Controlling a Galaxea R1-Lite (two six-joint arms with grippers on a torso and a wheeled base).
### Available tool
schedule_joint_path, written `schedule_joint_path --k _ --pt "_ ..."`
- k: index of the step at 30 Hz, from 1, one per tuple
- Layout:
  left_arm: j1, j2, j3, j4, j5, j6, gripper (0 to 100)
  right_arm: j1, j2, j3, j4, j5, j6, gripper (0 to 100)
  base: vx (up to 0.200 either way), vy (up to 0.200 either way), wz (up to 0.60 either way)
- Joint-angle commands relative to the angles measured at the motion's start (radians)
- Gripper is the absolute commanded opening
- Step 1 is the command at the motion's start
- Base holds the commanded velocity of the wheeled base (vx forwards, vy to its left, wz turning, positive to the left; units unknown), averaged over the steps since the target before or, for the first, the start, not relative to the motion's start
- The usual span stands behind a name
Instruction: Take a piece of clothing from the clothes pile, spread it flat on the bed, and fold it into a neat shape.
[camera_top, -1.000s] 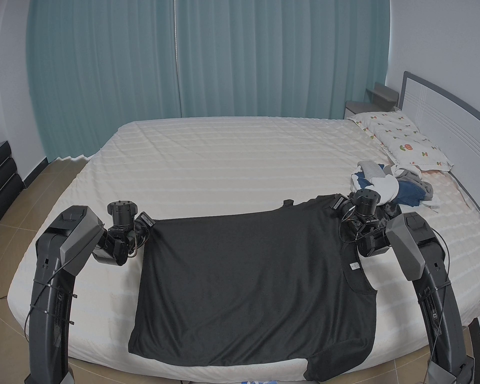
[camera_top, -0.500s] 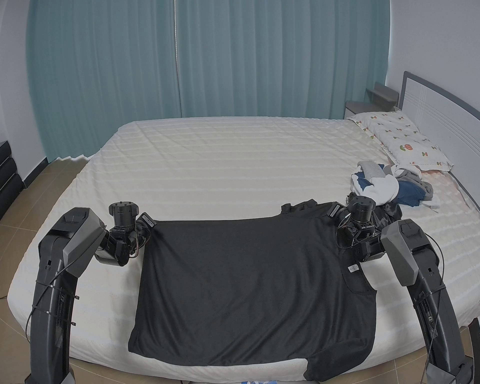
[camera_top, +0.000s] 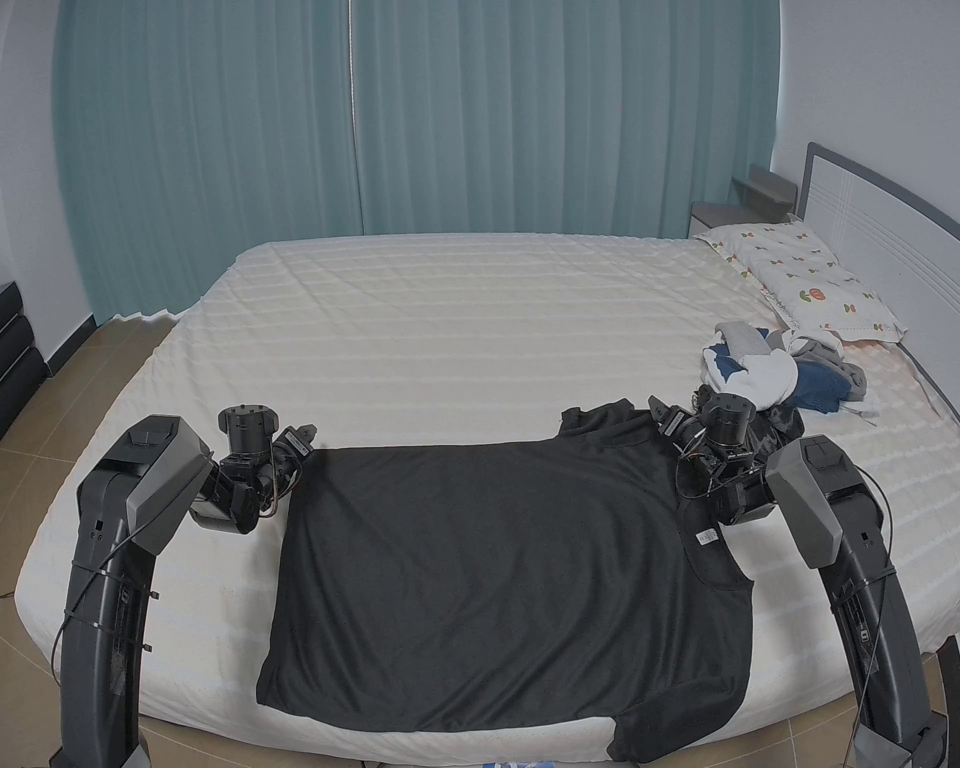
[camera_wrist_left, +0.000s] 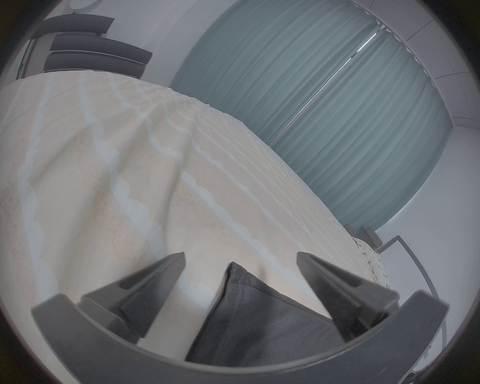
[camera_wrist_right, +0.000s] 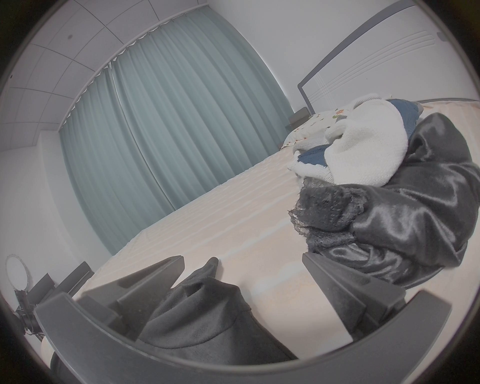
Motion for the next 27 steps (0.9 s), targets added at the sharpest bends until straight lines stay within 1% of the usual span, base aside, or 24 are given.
schedule_joint_path --k 1,4,6,8,9,10,13,14,19,22,23,25,27 --pt "0.001 -0.01 0.004 -0.002 0.003 -0.005 100 -0.022 -0.082 0.096 -0.027 0.002 0.0 100 0.0 0.0 0.0" --pt "0.007 -0.027 0.017 -0.005 0.006 -0.011 100 -0.033 -0.132 0.187 -0.057 0.002 0.0 100 0.0 0.0 0.0" --pt "0.013 -0.09 0.089 -0.043 0.003 -0.049 100 -0.046 -0.203 0.343 -0.125 0.011 0.0 100 0.0 0.0 0.0" --pt "0.016 -0.14 0.15 -0.074 -0.006 -0.08 100 -0.048 -0.244 0.429 -0.168 0.016 -0.001 100 0.0 0.0 0.0" --pt "0.016 -0.14 0.15 -0.074 -0.006 -0.08 100 -0.048 -0.244 0.429 -0.168 0.016 -0.001 100 0.0 0.0 0.0" --pt "0.016 -0.22 0.253 -0.128 -0.02 -0.109 100 -0.053 -0.332 0.587 -0.231 0.017 0.0 100 0.0 0.0 0.0" --pt "0.005 -0.283 0.34 -0.177 -0.025 -0.106 100 -0.049 -0.451 0.794 -0.281 0.019 0.017 100 0.0 0.0 0.0" --pt "-0.013 -0.341 0.389 -0.174 -0.054 -0.109 100 -0.039 -0.589 1.112 -0.442 0.039 0.085 100 0.0 0.0 0.0" --pt "-0.021 -0.358 0.428 -0.174 -0.058 -0.109 100 -0.037 -0.631 1.252 -0.554 0.057 0.095 100 0.0 0.0 0.0" --pt "-0.024 -0.37 0.463 -0.175 -0.06 -0.109 100 -0.037 -0.648 1.31 -0.6 0.071 0.098 100 -0.2 0.0 0.0" --pt "-0.024 -0.403 0.563 -0.184 -0.065 -0.109 100 -0.048 -0.666 1.423 -0.666 0.106 0.1 100 -0.2 0.0 0.0" --pt "-0.025 -0.439 0.647 -0.186 -0.08 -0.114 100 -0.051 -0.674 1.508 -0.699 0.132 0.103 100 -0.2 0.0 0.0" --pt "-0.03 -0.482 0.742 -0.189 -0.101 -0.115 100 -0.053 -0.689 1.561 -0.7 0.148 0.114 100 -0.2 0.0 0.0"
